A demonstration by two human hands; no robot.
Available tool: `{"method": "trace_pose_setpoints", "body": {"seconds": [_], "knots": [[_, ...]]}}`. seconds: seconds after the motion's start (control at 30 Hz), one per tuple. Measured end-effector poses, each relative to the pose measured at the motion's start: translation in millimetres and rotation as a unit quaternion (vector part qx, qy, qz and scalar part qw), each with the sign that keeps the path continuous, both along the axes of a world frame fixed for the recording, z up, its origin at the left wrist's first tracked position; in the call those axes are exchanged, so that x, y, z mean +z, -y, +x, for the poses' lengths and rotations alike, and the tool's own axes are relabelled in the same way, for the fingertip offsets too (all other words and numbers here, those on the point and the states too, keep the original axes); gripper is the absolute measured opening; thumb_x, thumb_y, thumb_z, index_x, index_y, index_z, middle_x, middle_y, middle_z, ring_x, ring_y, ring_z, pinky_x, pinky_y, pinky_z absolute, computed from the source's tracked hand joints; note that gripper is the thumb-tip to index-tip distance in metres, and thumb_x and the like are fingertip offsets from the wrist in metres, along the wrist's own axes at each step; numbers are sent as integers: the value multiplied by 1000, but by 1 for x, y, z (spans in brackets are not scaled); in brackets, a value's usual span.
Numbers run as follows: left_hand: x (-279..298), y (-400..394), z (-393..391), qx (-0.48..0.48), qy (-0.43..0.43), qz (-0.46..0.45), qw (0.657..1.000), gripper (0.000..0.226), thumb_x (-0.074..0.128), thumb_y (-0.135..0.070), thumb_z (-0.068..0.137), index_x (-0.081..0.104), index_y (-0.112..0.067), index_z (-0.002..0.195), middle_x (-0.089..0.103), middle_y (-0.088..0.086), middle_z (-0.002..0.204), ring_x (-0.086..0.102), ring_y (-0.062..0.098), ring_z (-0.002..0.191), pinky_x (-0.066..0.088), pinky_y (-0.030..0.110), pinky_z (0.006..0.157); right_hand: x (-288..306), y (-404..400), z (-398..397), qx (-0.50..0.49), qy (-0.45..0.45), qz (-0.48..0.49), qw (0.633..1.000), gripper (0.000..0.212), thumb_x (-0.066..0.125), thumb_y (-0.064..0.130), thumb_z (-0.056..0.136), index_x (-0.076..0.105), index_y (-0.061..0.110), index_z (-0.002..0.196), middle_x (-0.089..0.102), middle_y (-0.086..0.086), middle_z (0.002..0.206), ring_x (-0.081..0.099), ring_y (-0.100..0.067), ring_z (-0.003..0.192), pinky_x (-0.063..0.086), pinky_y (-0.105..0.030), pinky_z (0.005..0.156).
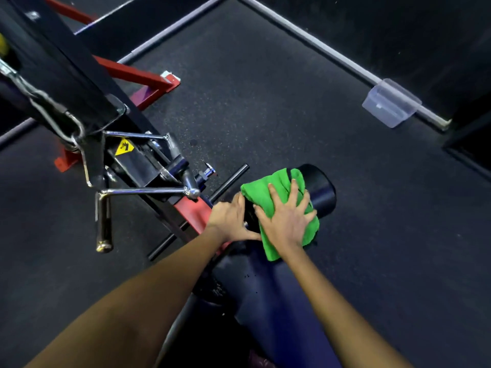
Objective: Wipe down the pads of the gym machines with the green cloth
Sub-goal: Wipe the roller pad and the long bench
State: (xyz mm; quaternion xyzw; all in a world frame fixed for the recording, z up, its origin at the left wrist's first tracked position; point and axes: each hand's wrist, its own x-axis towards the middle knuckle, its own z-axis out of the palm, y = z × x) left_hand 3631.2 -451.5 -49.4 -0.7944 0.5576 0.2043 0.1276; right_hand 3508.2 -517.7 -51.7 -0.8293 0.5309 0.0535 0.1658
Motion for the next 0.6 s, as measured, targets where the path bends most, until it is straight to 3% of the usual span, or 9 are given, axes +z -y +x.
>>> {"method": "trace_pose_setpoints", "body": {"seconds": [0.07, 0.17, 0.27, 0.43, 0.53, 0.6], "knots": [[-2, 0, 1, 7, -3, -6, 1000, 134, 52, -90, 55, 14, 1, 146, 39, 10, 146, 61, 27, 110, 46, 37, 87, -2, 20, -9, 16, -18, -11, 1000, 65, 45, 68, 84, 31, 46, 143, 10, -3, 159, 14, -36, 140, 21, -60, 106], [-4, 0, -1, 0, 16, -6, 1000, 142, 48, -93, 52, 3, 1, 149, 35, 10, 150, 62, 26, 107, 45, 33, 83, -5, 69, -26, -65, -14, -1, 998, 64, 49, 66, 84, 36, 43, 143, 12, -6, 157, 18, -36, 138, 27, -59, 105], [-7, -1, -3, -7, 21, -33, 999, 142, 48, -93, 53, 6, 2, 149, 34, 12, 150, 54, 27, 118, 39, 33, 96, -4, 78, -26, -114, 3, 12, 993, 66, 49, 66, 84, 36, 41, 144, 9, -8, 157, 18, -38, 136, 28, -57, 104], [-10, 2, -1, -21, 12, -6, 1000, 142, 42, -95, 55, 2, 6, 148, 18, 19, 156, 18, 32, 144, 14, 41, 117, -2, 6, -6, -40, 0, -1, 999, 72, 36, 79, 79, 31, 47, 143, 12, -8, 157, 15, -38, 138, 21, -57, 105], [-10, 3, -1, -49, 33, 15, 998, 143, 31, -98, 55, 1, 6, 148, 13, 19, 157, 7, 35, 145, 0, 50, 118, -1, 14, -15, 7, -28, -40, 999, 80, 19, 85, 73, 36, 46, 141, 25, -9, 153, 23, -37, 134, 22, -61, 102], [-11, 3, -1, -52, 48, 13, 997, 144, 27, -99, 54, 0, 7, 147, 11, 19, 157, 5, 35, 146, -5, 53, 116, -4, 46, -22, 7, -48, -50, 998, 77, 28, 84, 76, 35, 45, 141, 23, -10, 153, 19, -37, 138, 19, -63, 105]]}}
